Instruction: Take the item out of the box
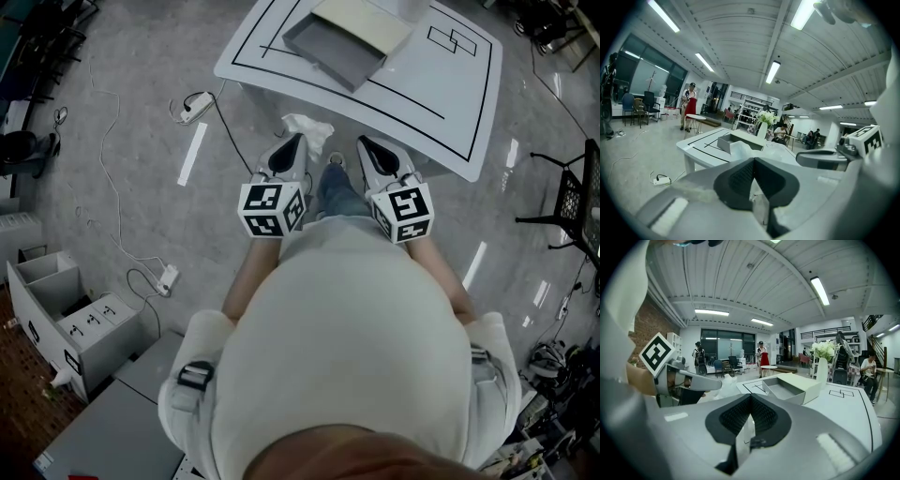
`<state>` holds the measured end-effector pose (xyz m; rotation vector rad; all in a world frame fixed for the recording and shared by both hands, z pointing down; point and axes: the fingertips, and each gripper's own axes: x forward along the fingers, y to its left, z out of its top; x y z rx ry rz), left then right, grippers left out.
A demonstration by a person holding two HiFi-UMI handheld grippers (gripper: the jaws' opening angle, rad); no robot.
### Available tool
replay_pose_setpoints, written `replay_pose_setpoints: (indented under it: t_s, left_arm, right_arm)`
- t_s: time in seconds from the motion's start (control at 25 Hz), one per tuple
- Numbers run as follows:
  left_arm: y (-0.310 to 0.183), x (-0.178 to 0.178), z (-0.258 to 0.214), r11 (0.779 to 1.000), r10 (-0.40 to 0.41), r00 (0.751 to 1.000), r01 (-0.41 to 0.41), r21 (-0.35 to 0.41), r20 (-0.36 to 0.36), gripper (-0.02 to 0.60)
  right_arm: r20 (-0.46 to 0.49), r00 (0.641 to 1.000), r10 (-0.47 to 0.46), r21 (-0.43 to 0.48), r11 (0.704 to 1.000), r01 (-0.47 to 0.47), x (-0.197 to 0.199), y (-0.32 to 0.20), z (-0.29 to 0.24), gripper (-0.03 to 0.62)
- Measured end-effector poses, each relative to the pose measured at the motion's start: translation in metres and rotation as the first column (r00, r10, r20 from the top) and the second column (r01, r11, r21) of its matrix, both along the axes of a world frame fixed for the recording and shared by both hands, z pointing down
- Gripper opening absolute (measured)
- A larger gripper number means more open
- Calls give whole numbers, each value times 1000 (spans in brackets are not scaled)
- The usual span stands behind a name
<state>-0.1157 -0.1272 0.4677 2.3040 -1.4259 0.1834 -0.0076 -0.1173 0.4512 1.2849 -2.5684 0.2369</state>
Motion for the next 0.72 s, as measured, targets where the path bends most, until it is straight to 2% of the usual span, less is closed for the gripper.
replay_pose_setpoints:
  t_s: [0.72]
  left_arm:
    - [-10,-2,0,1000,-8,1000,8,-4,3,2]
  right_arm:
    - [14,1000,12,-2,1000,-12,0,-11,-1,-2]
